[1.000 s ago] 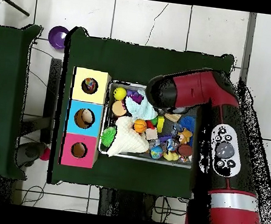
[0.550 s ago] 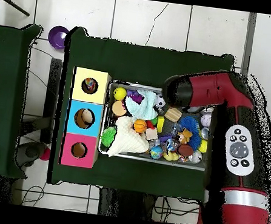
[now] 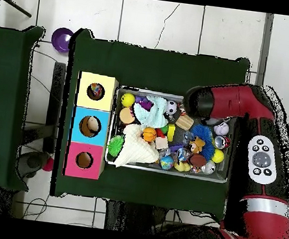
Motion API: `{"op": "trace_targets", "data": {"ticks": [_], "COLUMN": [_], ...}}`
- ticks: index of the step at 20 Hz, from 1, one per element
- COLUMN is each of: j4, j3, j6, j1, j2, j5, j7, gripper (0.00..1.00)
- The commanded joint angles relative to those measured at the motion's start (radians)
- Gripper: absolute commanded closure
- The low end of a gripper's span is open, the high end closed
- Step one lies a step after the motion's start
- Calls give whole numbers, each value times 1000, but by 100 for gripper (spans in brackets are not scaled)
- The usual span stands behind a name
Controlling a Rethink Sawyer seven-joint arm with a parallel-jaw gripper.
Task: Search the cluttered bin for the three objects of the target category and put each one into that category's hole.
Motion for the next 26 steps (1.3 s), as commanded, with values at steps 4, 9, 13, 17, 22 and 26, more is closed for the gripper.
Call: {"op": "trace_targets", "data": {"ticks": [4,9,13,17,22,26], "j4": [78,84,90,111,93,92], "j3": [-22,-32,-36,-25,-23,-26], "j6": [296,459,529,497,334,226], "j1": [-20,-1,3,-13,-25,-33], "j2": [31,3,-26,-32,12,53], "j5": [131,160,147,114,39,24], "j7": [-180,-214,-215,-216,-171,-110], "gripper": [0,0,0,0,0,0]}}
